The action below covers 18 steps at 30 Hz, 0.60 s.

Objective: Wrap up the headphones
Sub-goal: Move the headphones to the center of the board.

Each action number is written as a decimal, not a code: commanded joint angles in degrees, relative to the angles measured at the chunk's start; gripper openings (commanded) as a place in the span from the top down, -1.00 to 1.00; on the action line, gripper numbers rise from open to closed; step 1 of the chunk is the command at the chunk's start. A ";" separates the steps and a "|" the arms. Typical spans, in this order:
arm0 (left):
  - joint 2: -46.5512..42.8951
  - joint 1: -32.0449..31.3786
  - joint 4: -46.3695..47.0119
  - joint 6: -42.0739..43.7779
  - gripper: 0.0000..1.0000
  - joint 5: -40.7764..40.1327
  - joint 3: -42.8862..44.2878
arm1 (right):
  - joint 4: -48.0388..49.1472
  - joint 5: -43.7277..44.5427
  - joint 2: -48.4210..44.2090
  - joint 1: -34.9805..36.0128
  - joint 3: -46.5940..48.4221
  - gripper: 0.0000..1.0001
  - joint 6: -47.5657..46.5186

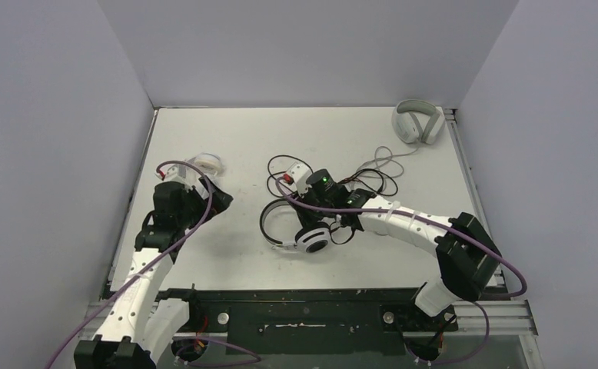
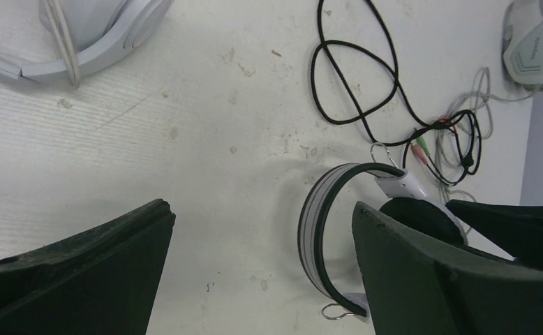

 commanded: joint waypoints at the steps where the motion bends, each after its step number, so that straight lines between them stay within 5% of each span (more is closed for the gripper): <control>1: -3.84 0.23 7.08 -0.49 -0.95 1.21 0.19 | 7.00 0.72 -0.60 1.46 1.14 -0.02 -2.11; 3: -1.41 -1.83 6.26 -0.38 -0.92 2.11 2.06 | 6.28 -0.39 0.65 1.64 2.13 -0.05 -3.48; 9: 1.56 -22.47 -2.42 1.22 -0.95 -18.22 7.43 | 5.57 -1.06 2.71 2.95 4.11 -0.14 -3.51; 14: 7.10 -23.64 -8.69 1.14 -0.95 -17.92 8.87 | 8.30 0.31 0.10 3.51 1.17 -0.66 -1.99; 18: 7.68 -24.39 -9.41 2.18 -0.92 -18.56 7.73 | 10.27 1.06 -5.17 3.48 -1.37 -0.81 -0.40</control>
